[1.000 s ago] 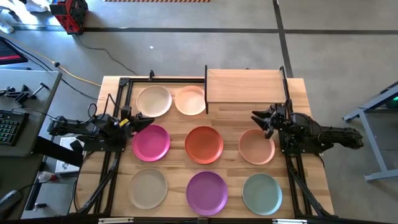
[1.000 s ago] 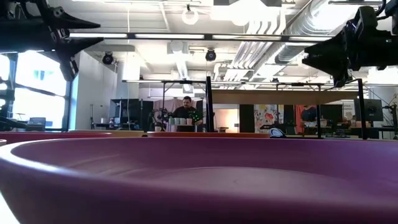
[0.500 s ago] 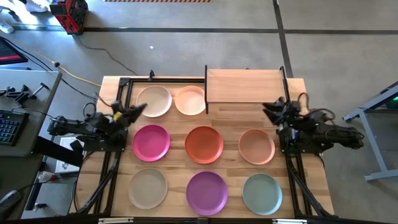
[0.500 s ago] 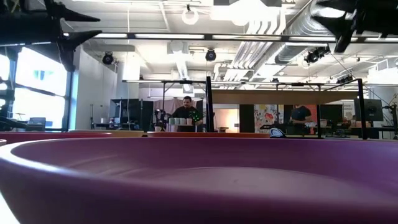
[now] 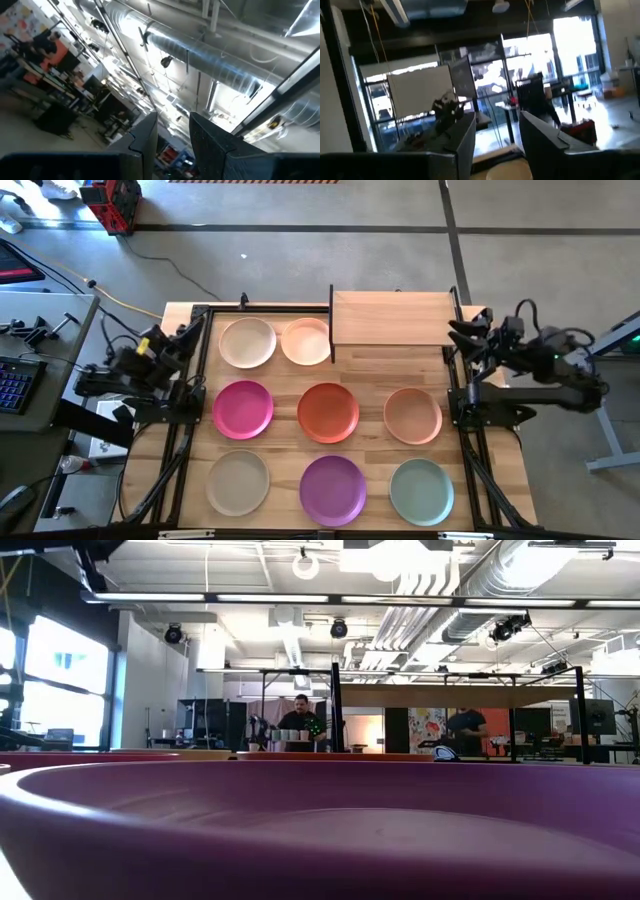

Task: Place and stack plates onto a shelf
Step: Put the light orange plate on the shelf

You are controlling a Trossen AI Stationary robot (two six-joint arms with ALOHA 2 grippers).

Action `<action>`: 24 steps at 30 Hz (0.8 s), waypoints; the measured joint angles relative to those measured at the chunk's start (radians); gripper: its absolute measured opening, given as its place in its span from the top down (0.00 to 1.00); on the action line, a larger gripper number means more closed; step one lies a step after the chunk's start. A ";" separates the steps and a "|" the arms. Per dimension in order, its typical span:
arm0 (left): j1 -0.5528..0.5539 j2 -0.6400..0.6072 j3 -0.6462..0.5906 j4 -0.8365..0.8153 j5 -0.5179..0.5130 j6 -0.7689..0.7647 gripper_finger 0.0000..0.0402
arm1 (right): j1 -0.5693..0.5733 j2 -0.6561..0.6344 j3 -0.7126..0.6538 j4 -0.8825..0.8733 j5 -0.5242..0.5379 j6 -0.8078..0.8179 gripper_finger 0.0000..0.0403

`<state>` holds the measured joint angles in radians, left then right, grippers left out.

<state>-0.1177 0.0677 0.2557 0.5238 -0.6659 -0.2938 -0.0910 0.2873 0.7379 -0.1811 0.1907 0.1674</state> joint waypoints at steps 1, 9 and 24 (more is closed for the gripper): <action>0.000 0.012 0.024 -0.017 0.000 0.014 0.75 | 0.000 0.032 0.039 -0.056 0.000 0.029 0.65; 0.000 0.136 0.163 -0.133 -0.024 0.036 0.75 | 0.000 0.289 0.302 -0.518 -0.028 0.341 0.65; 0.000 0.359 0.196 -0.323 0.017 -0.069 0.75 | 0.000 0.660 0.379 -0.871 -0.249 0.715 0.65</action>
<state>-0.1175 0.4271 0.4515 0.2010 -0.6492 -0.3627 -0.0906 0.9472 1.1172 -1.0517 -0.0587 0.8827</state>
